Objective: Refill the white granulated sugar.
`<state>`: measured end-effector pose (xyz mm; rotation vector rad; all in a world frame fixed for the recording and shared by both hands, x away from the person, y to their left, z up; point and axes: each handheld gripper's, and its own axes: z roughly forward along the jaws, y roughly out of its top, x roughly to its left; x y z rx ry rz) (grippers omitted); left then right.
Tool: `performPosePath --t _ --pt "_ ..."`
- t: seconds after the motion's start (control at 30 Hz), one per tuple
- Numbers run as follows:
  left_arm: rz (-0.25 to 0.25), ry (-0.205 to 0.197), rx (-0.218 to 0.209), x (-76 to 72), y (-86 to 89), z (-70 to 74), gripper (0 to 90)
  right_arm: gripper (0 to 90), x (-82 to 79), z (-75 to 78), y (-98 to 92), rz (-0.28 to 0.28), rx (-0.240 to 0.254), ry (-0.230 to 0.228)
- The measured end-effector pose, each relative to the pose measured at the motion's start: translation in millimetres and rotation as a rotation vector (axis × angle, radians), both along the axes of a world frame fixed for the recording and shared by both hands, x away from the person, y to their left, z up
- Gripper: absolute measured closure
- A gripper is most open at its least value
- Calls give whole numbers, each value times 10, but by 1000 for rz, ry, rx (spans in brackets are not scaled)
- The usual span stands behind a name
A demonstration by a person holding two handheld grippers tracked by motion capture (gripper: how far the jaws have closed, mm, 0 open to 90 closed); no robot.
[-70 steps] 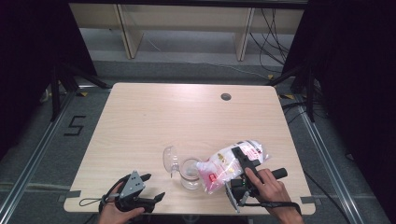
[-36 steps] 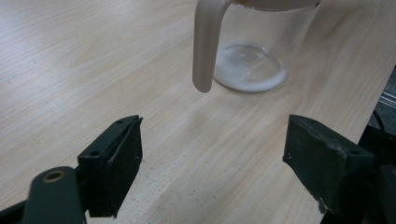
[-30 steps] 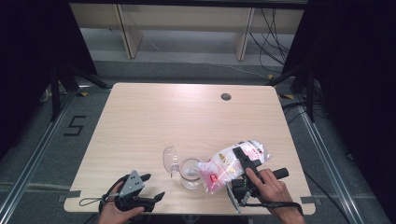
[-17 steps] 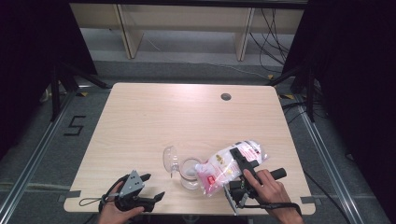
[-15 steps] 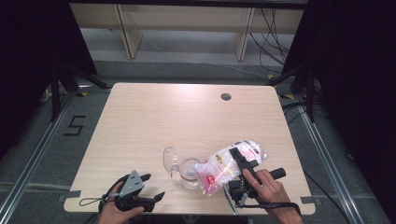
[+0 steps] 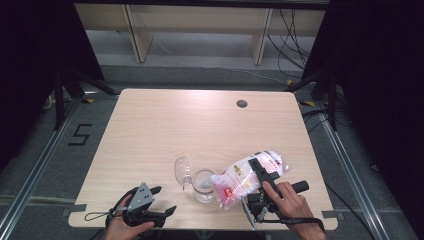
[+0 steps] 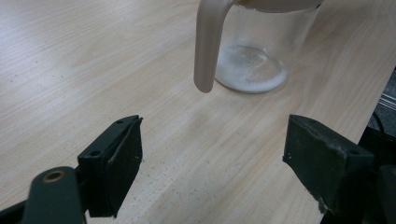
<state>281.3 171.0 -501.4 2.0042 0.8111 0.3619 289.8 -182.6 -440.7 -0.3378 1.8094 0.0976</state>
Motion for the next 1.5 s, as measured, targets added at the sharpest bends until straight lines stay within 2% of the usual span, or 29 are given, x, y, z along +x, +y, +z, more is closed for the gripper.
performPosePath --t 0.13,0.23,0.27,0.33,0.37,0.4,0.43,0.5,0.53,0.57,0.67,0.73,0.77,0.8,0.83,0.87,0.9,0.93,0.97,1.0,1.07,1.1,1.13,1.17,1.23,1.3,1.33,1.37,1.5 --pt "0 -5 15 5 8 1 191 436 -10 -9 19 4 3 9" --pt "0 -6 2 3 4 1 191 436 -8 -5 48 18 -14 11" --pt "0 9 -22 -9 -13 -2 191 436 -14 -8 55 8 -17 21" --pt "-4 2 -18 -14 -10 3 191 437 -1 -16 75 19 -21 13" --pt "-7 2 -17 -14 -10 5 191 437 -2 -30 75 8 -2 24" --pt "-7 3 -18 -15 -12 4 191 437 26 -5 91 45 -24 2" --pt "-8 -1 -10 -13 -7 5 191 437 40 -12 92 63 -15 -7" --pt "-10 3 -19 -19 -16 4 191 437 18 -14 94 0 -5 23" --pt "-25 -3 -14 -13 -12 9 191 437 54 18 103 45 -29 -9" --pt "-25 -3 -14 -13 -12 9 191 437 54 18 103 45 -29 -9" --pt "-15 41 -68 -44 -37 4 192 437 63 -1 70 14 2 12" --pt "-12 37 -64 -41 -33 4 191 437 67 6 62 19 -6 0" --pt "-14 39 -65 -42 -35 5 191 438 53 29 67 0 -34 7" --pt "-21 42 -54 -42 -29 10 191 438 69 17 53 20 -25 -1" --pt "-19 27 -30 -32 -16 17 191 438 55 6 40 -1 -13 7" --pt "-21 16 -21 -32 -14 21 191 438 58 -2 28 11 -13 -4" --pt "-15 48 -54 -51 -35 12 191 438 45 -2 21 4 -18 -5" --pt "-12 44 -58 -47 -35 9 191 438 36 -1 20 -2 -10 6" --pt "-10 17 -20 -21 -9 17 192 438 37 25 30 7 -32 -1" --pt "-11 12 -11 -17 -2 18 191 438 21 30 28 1 -37 -3" --pt "-14 5 9 -10 7 20 192 438 -3 9 18 -7 -10 -1" --pt "-16 5 11 -10 7 20 192 438 -7 12 24 5 -16 -10" --pt "-10 17 -26 -23 -13 14 192 438 -14 -2 20 6 -5 -10" --pt "-12 7 -7 -16 -1 20 192 438 -24 20 31 1 -39 -3" --pt "-30 13 -24 -18 -13 14 192 439 -20 7 51 25 -24 -13" --pt "-24 4 -12 -12 -5 19 192 439 -38 4 61 -3 -14 11" --pt "-36 16 -19 -15 -8 17 192 439 -32 7 69 8 -20 5" --pt "-32 11 -16 -15 -7 16 191 439 -5 25 87 58 -44 -25" --pt "-33 10 -13 -15 -11 16 187 439 -15 -10 86 4 -16 14"
